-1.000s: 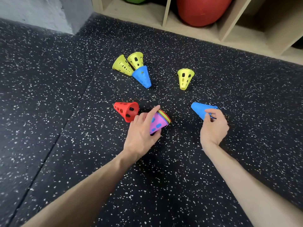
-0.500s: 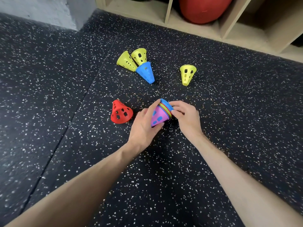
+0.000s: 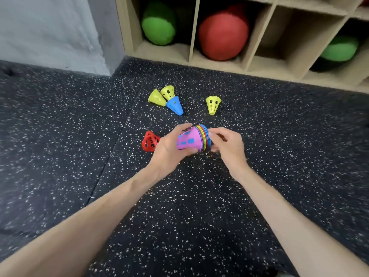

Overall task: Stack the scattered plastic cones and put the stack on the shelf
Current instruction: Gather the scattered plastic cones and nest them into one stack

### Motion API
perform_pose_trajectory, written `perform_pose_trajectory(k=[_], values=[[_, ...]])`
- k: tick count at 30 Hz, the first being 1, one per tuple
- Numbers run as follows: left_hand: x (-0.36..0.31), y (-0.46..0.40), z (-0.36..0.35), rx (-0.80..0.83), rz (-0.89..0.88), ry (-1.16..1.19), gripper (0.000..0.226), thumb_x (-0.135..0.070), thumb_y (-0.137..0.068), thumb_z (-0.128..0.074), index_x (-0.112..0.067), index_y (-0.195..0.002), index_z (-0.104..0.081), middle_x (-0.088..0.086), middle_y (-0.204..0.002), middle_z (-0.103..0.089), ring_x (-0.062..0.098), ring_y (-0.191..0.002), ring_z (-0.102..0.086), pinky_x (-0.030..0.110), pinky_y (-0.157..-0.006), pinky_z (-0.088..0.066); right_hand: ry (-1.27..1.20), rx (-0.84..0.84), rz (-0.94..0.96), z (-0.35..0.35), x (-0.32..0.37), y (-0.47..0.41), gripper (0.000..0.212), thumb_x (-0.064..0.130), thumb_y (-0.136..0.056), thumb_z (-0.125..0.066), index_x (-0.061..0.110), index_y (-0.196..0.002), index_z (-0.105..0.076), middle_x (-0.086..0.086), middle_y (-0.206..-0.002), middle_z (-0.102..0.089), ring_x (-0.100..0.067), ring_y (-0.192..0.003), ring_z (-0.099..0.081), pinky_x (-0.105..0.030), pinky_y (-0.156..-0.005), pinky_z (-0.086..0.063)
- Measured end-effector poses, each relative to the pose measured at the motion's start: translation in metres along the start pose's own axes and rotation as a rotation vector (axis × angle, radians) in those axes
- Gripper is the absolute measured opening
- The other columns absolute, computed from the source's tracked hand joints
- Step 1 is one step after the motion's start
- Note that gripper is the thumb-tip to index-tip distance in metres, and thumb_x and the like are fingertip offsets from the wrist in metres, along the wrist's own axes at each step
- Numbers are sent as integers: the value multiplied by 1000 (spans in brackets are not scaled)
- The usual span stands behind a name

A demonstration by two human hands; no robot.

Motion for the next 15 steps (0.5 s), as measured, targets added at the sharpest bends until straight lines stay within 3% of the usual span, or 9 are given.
perform_pose_trajectory(k=[4, 7, 9, 13, 15], values=[[-76, 29, 41, 1, -36, 86, 70, -21, -75, -90, -35, -135, -56, -15, -112, -68, -7, -93, -63, 10, -82, -46, -85, 35, 14, 34, 74, 44, 17, 14, -98, -63, 24, -104, -75, 3, -103, -73, -6, -73, -66, -24, -62, -58], [-132, 44, 71, 50, -78, 93, 67, -19, -74, -91, -41, -127, -57, -12, -106, -68, -6, -84, -63, 11, -75, -45, -123, 83, 14, 59, 116, 71, 25, 22, -97, -66, 28, -122, -68, -3, -124, -66, -12, -103, -68, -33, -84, -60], [-159, 54, 87, 48, -104, 127, 65, -16, -73, -91, -32, -129, -61, -6, -104, -70, 0, -80, -63, 11, -75, -47, -80, 144, -7, 69, 139, 89, 32, 36, -98, -65, 32, -129, -64, -1, -126, -67, -15, -116, -65, -34, -96, -53], [-195, 87, 108, 32, -118, 212, 74, -36, -64, -91, -34, -131, -62, 5, -107, -71, 12, -85, -65, 28, -84, -55, -164, 221, -11, 81, 178, 140, 19, 42, -100, -60, 39, -118, -66, 6, -113, -72, -7, -96, -70, -38, -99, -55], [-206, 105, 113, -16, -110, 275, 66, -26, -70, -91, -34, -129, -62, 7, -108, -73, 14, -81, -63, 37, -83, -54, -210, 200, -8, 86, 187, 167, 24, 42, -99, -62, 35, -122, -65, 4, -110, -74, -9, -88, -72, -37, -96, -58]])
Point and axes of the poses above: each hand's wrist, its own y-axis away from the middle knuckle, its own z-axis out of the back of the hand, x = y × z, the point moved 2 cm from there along -y, towards the middle knuckle
